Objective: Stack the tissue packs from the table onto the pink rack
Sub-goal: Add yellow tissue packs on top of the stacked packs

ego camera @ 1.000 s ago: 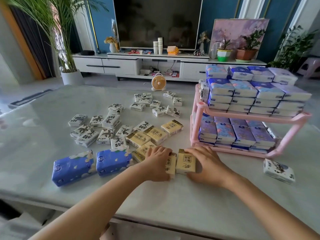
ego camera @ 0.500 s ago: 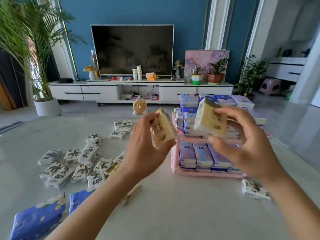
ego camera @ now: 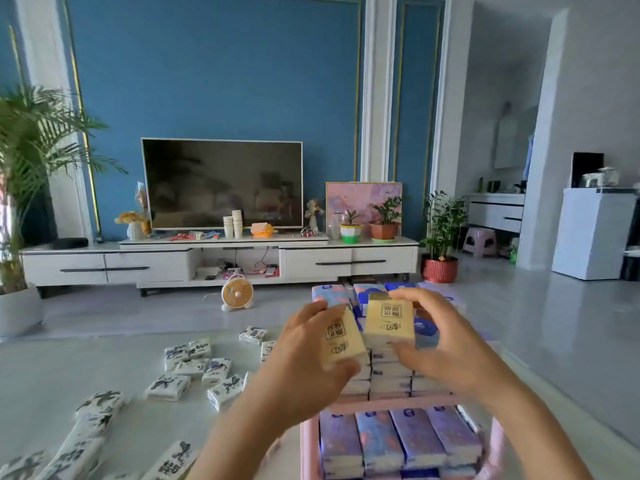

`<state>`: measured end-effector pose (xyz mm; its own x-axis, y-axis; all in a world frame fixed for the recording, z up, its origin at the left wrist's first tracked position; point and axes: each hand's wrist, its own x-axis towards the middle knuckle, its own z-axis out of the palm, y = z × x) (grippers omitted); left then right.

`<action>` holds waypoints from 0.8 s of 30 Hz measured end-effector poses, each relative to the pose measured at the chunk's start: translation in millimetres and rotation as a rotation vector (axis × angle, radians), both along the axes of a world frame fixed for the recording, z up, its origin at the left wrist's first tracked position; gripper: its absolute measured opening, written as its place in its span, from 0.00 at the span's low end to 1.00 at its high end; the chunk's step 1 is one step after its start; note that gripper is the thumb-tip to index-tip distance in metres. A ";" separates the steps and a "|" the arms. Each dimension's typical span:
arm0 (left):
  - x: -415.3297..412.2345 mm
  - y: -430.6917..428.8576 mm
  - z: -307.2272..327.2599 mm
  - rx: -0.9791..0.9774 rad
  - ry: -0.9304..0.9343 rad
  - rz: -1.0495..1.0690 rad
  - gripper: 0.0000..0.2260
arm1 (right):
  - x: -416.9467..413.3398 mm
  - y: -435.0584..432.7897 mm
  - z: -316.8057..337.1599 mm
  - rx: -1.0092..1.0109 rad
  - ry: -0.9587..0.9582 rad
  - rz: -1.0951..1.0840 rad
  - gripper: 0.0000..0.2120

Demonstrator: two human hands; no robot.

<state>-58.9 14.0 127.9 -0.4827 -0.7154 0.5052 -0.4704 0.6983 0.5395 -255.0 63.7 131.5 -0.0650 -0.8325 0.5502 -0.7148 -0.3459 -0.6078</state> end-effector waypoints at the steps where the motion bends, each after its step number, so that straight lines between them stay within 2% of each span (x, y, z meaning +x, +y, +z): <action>1: -2.1 -2.4 -2.4 -0.017 -0.014 0.004 0.29 | -0.6 -2.4 -1.4 0.030 0.024 0.005 0.25; 4: -9.8 -4.9 -5.4 -0.036 -0.030 -0.036 0.25 | -5.2 -5.5 -2.9 0.147 0.039 0.014 0.25; 7: -14.3 -5.3 -6.8 -0.058 -0.058 -0.052 0.30 | -6.2 -6.5 -3.7 0.189 0.036 0.028 0.24; 10: -19.1 -5.3 -8.7 -0.001 -0.007 -0.016 0.33 | -3.0 -6.4 -4.8 0.201 0.013 0.034 0.26; 13: -27.7 -3.4 -12.7 0.148 0.164 -0.010 0.36 | 3.8 -4.0 -1.2 0.196 -0.060 0.026 0.22; 15: -34.1 -3.5 -15.3 0.248 0.350 0.007 0.28 | 8.1 -4.1 0.2 0.151 -0.130 0.008 0.23; 17: -39.5 -4.6 -14.6 0.322 0.500 0.053 0.26 | 13.4 -7.4 -0.7 0.117 -0.129 -0.013 0.17; 18: -42.1 -6.1 -14.3 0.346 0.541 0.072 0.26 | 15.9 -9.9 -2.1 0.113 -0.095 -0.021 0.16; 24: -50.8 -17.7 -16.8 0.453 0.594 0.053 0.30 | 22.4 -23.3 -9.4 0.068 0.094 -0.142 0.19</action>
<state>-109.8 -3.7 111.1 -0.1796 -0.9300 0.3207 -0.0365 0.3321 0.9425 -232.7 40.3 122.0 -0.1349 -0.8543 0.5020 -0.8084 -0.1980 -0.5543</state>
